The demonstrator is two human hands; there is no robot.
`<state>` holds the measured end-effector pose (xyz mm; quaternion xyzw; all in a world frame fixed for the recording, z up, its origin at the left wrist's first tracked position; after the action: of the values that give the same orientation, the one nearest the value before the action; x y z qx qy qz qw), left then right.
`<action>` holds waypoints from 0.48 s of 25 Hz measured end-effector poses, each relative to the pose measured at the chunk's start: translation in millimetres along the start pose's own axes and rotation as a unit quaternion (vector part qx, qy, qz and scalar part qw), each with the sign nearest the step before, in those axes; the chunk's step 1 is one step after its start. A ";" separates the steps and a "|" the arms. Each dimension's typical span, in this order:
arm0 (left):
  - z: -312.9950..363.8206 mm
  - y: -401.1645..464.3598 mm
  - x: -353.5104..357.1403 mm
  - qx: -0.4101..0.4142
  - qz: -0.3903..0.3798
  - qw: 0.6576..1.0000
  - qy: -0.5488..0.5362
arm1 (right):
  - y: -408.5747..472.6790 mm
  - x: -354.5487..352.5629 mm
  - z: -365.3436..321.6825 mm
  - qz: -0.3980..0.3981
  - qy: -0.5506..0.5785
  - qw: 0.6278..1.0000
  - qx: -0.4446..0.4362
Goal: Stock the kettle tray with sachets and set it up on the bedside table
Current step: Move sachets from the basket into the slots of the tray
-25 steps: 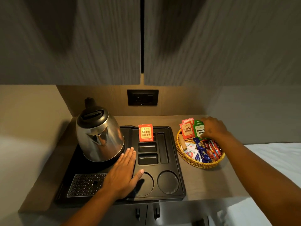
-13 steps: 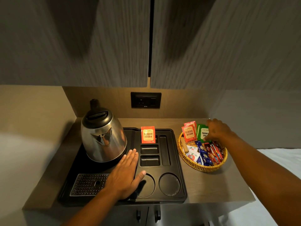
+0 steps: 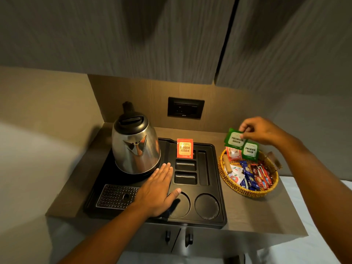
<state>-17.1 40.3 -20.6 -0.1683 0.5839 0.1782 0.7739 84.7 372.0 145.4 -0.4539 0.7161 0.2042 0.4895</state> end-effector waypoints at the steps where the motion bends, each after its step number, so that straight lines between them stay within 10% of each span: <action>1: -0.7 -0.6 0.5 0.001 0.000 1.000 0.001 | 0.9 13.3 -26.3 -0.018 0.017 0.999 -0.036; 12: -2.4 -0.5 0.8 0.006 0.006 1.000 -0.003 | 45.9 144.6 -104.4 -0.143 -0.012 0.989 -0.046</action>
<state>-18.7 38.8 -22.0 -0.1593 0.5839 0.1796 0.7755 -23.9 253.2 55.9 -0.5712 0.6278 0.1700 0.5006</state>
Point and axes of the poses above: each hand's wrist, its own y-axis towards the middle knuckle, its own x-axis out of the palm, z = x × y, the point moved 4 cm from there along y, towards the middle knuckle, and after that the axes turned 2 degrees about -z, right-handed, at the moved point
